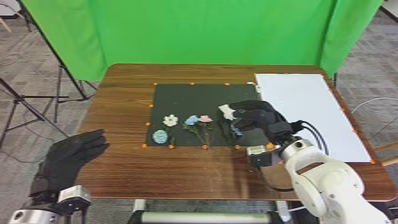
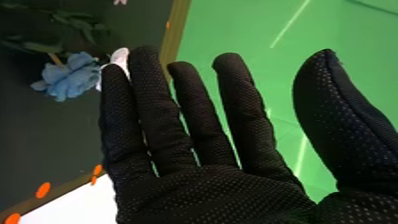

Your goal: Arrange flowers

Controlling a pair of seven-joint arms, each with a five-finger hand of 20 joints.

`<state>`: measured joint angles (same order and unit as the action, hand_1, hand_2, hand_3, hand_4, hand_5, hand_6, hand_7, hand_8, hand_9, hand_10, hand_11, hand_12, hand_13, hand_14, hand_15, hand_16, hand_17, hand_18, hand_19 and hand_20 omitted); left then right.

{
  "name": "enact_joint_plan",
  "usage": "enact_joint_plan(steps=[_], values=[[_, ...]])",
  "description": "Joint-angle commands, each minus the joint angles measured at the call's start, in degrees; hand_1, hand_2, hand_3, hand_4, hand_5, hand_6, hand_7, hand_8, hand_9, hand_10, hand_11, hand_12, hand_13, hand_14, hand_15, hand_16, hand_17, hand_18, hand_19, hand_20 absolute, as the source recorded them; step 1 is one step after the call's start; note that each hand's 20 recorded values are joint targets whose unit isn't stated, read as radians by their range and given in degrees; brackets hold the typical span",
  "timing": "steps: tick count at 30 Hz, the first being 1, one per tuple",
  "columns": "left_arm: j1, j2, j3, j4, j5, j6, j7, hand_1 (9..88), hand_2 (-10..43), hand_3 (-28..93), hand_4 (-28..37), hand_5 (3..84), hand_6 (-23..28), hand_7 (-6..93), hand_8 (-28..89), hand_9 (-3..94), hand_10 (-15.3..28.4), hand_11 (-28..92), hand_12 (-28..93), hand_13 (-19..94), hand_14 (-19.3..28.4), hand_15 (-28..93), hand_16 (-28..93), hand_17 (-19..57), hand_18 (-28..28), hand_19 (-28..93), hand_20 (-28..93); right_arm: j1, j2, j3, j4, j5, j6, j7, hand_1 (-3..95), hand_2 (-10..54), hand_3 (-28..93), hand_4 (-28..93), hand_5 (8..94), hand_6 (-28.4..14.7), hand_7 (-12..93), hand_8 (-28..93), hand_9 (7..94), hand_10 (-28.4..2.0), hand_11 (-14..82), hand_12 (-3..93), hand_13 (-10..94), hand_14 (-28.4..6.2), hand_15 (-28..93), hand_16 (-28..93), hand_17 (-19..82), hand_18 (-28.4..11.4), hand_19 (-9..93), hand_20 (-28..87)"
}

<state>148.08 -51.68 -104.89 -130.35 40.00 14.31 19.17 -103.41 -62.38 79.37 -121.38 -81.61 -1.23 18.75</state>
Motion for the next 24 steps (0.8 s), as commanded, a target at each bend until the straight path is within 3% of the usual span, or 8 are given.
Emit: enact_joint_plan(steps=[1,3,6,9,18,21,23,24], values=[[0.0,0.66,1.59,0.16,-1.48,2.12,2.68,26.9,4.2,81,-17.1,50.4,14.2,17.1,-9,41.6,22.4,32,11,28,28.2,61,-12,-7.3,26.5,55,25,0.4,0.1,-1.1,0.1,-0.9,2.8,-0.9,24.5,5.0,87,-27,48.2,-5.3,21,-13,48.1,-16.9,14.1,15.8,42,-17.7,42,12,19,-20.6,66,4],[-0.5,1.29,2.22,0.6,-1.95,2.14,3.66,26.9,4.2,81,-17.2,50.4,14.2,17.1,-9,41.6,22.4,33,11,28,28.3,61,-12,-7.3,26.5,55,24,0.5,-0.1,-1.0,-0.1,-0.8,2.4,-0.2,24.5,5.1,87,-27,48.3,-5.2,21,-13,48.4,-16.8,14.4,15.8,42,-17.6,42,12,19,-20.7,66,4],[-1.5,1.82,2.92,0.95,-1.91,2.1,3.62,26.9,4.2,81,-17.1,50.4,14.2,17.0,-9,41.8,22.6,33,11,28,28.3,62,-12,-7.4,26.5,55,24,0.3,0.2,-0.3,-0.4,-0.8,1.4,-1.0,24.5,5.2,87,-27,48.4,-5.2,22,-13,48.8,-16.8,14.7,15.8,42,-17.6,43,12,19,-20.6,67,5],[-1.7,2.13,3.32,1.08,-2.37,2.43,4.6,26.9,4.2,81,-17.2,50.3,14.2,17.0,-9,41.8,22.6,33,11,28,28.3,62,-12,-7.4,26.5,56,23,1.9,0.6,-1.2,0.6,-0.8,1.6,-1.6,24.7,5.2,87,-27,48.4,-5.1,22,-13,48.9,-16.9,14.7,15.7,42,-17.6,43,12,18,-20.6,67,5],[-1.8,2.66,2.9,1.34,-2.61,2.15,4.84,26.9,4.2,81,-17.1,50.3,14.2,17.1,-9,41.9,22.7,33,11,29,28.4,62,-12,-7.4,26.5,57,21,2.5,0.9,-3.1,0.5,-1.9,1.9,-1.4,24.7,5.2,88,-27,48.4,-5.1,22,-14,49.0,-16.9,14.9,15.7,43,-17.5,44,12,19,-20.6,66,6],[-1.1,2.34,2.0,1.28,-2.56,1.65,4.32,26.9,4.2,81,-17.3,50.3,14.2,17.2,-9,42.0,22.7,33,11,29,28.4,62,-12,-7.5,26.5,57,21,2.2,0.3,-3.3,0.5,-1.8,1.4,-1.1,24.7,5.3,88,-27,48.4,-5.0,22,-14,49.1,-16.9,15.0,15.8,43,-17.4,44,12,19,-20.5,66,7],[-1.9,2.15,3.25,1.62,-3.14,2.34,4.89,26.9,4.2,81,-17.3,50.3,14.2,17.2,-9,42.1,22.6,33,11,29,28.4,62,-12,-7.5,26.5,57,20,1.9,0.5,-3.6,0.4,-1.9,1.8,-0.8,24.7,5.3,88,-27,48.3,-5.0,22,-14,49.2,-17.0,14.9,15.7,43,-17.5,44,12,19,-20.5,66,7],[-2.3,1.79,3.68,1.81,-3.0,1.89,5.06,26.9,4.2,81,-17.3,50.3,14.2,17.2,-9,42.0,22.7,33,11,29,28.4,62,-12,-7.5,26.5,57,20,1.6,0.5,-3.3,0.3,-2.2,1.2,-1.1,24.7,5.3,88,-27,48.3,-5.1,22,-14,49.2,-17.0,14.9,15.7,43,-17.5,44,12,19,-20.5,66,7]])
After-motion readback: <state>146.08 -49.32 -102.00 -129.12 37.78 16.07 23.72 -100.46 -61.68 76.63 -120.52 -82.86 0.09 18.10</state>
